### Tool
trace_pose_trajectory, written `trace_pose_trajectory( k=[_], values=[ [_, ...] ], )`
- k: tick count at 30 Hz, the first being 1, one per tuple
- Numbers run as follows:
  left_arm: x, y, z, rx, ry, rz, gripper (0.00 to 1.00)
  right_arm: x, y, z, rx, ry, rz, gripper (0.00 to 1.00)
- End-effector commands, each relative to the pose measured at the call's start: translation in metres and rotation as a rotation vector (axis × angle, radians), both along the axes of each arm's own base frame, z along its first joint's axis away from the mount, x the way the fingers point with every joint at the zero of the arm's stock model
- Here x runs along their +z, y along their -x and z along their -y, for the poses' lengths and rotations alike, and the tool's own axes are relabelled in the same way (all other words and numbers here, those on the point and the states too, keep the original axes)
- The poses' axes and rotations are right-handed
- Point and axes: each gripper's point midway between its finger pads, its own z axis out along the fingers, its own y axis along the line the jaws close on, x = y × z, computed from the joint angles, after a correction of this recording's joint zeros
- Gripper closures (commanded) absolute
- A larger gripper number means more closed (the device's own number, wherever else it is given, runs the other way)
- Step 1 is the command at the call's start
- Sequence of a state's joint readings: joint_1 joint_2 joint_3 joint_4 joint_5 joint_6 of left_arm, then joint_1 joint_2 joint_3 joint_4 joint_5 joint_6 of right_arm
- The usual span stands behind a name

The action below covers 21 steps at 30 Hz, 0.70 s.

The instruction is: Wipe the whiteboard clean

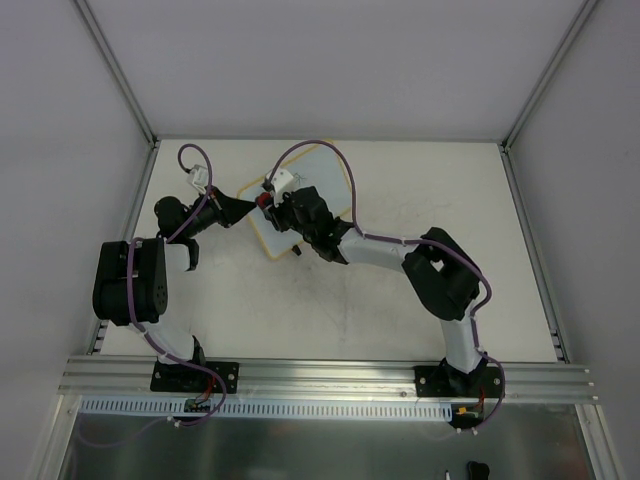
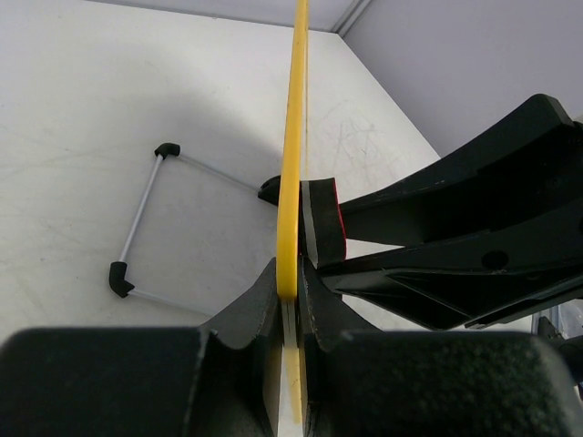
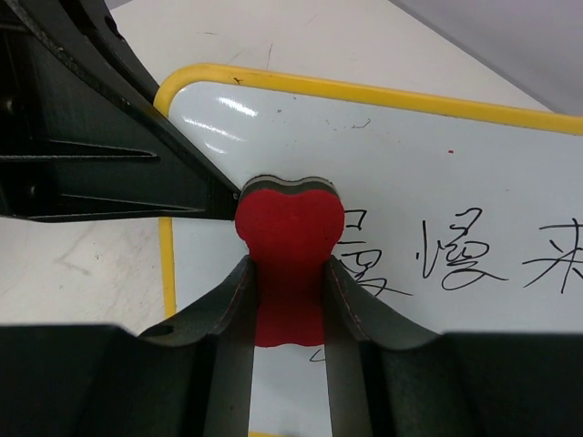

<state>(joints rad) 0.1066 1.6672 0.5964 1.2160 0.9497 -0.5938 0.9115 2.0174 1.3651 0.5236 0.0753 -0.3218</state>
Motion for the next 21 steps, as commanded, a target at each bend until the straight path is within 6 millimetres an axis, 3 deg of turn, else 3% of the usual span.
trace_pose_trajectory(
  k=[1, 10, 21],
  values=[
    [0.015, -0.003, -0.001, -0.026, -0.044, 0.128, 1.00, 0.015, -0.022, -0.001, -0.073, -0.020, 0.078, 1.00],
    [0.015, -0.002, -0.001, -0.029, -0.044, 0.126, 1.00, 0.014, -0.052, 0.029, -0.135, -0.008, 0.026, 1.00],
    [0.014, -0.002, -0.001, -0.029, -0.046, 0.126, 1.00, 0.034, -0.127, 0.103, -0.246, -0.090, -0.041, 1.00]
  ],
)
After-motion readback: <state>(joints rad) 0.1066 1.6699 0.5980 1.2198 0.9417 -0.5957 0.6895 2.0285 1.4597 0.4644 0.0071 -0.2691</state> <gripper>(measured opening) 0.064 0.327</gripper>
